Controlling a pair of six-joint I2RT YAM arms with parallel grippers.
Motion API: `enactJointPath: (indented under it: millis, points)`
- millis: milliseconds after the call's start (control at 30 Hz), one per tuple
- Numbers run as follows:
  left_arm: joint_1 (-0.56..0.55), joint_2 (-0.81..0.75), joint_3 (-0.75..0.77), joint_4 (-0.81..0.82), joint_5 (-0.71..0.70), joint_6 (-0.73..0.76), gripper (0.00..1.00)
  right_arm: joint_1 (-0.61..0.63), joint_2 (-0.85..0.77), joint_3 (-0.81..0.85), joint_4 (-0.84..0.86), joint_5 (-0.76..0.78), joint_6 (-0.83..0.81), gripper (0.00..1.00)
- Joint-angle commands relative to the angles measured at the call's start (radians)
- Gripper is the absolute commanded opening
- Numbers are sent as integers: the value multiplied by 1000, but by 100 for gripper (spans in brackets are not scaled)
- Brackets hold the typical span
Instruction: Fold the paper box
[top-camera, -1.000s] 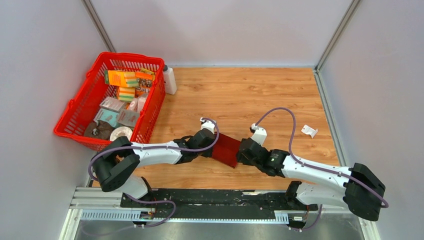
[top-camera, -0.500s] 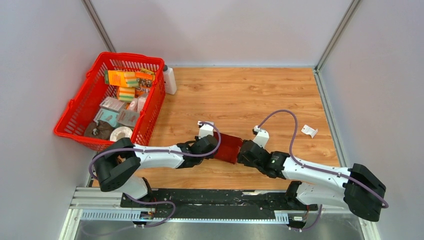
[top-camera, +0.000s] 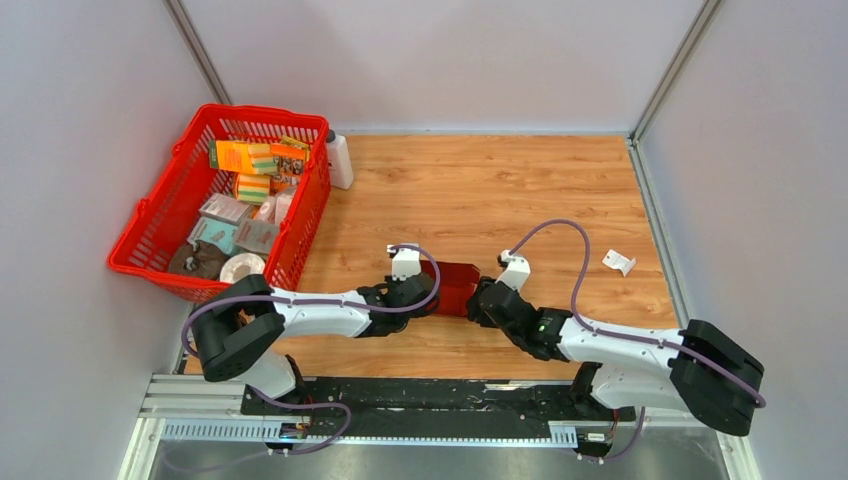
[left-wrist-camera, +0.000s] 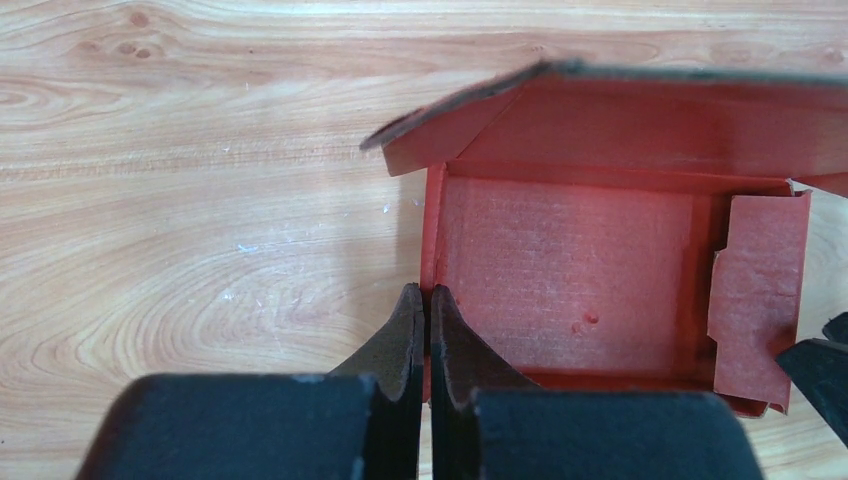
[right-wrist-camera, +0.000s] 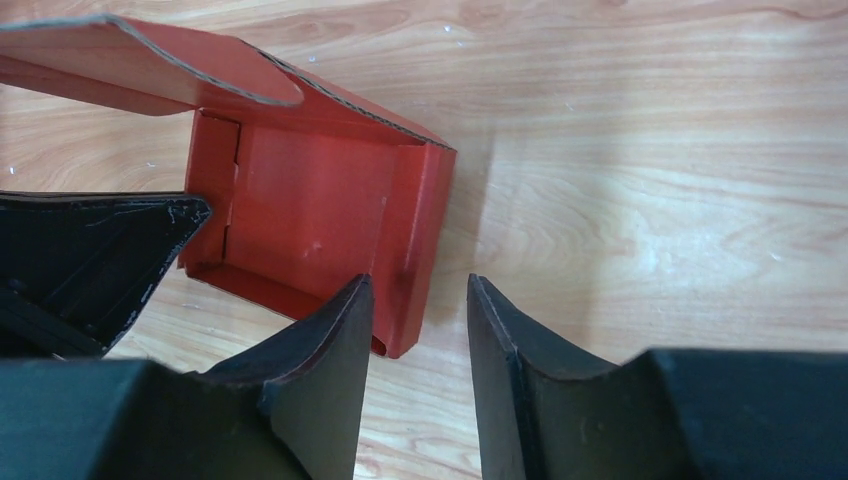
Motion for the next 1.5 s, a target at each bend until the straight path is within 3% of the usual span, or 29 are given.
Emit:
enactJointPath:
  millis: [0, 333, 467, 500, 533, 667, 767, 867, 1033, 1100, 1333, 1367, 1467]
  points:
    - [-11, 23, 7, -48, -14, -41, 0, 2, 29, 8, 161, 54, -74, 43]
    - [-22, -11, 7, -86, -72, -62, 0, 6, 224, 120, 65, 103, -71, 33]
    - [-20, -25, -4, -103, -103, -76, 0, 41, 319, 198, 24, 207, -115, 18]
    - [-20, -26, -5, -111, -109, -88, 0, 48, 369, 255, -30, 231, -126, 7]
    - [-22, -34, -8, -125, -125, -94, 0, 61, 397, 281, -62, 254, -123, 2]
    - [-22, -57, -28, -146, -159, -113, 0, 91, 547, 416, -232, 375, -85, 0]
    - [-20, -83, -45, -125, -170, -111, 0, 111, 653, 480, -252, 385, -74, 0]
    - [-19, -106, -68, -83, -159, -73, 0, 116, 687, 468, -155, 326, -103, 0]
    - [-12, -115, -96, -48, -156, -73, 0, 107, 528, 294, 163, 161, -232, 0]
    - [-11, -123, -114, -34, -155, -77, 0, 101, 459, 260, 195, 114, -249, 10]
    - [-2, -154, -140, -4, -147, -68, 0, 68, 345, 232, 198, 26, -298, 28]
    - [0, -155, -139, -4, -144, -64, 1, 67, 330, 231, 191, 14, -299, 39]
    - [4, -158, -128, -19, -121, -56, 8, 55, 240, 218, 150, -24, -309, 52]
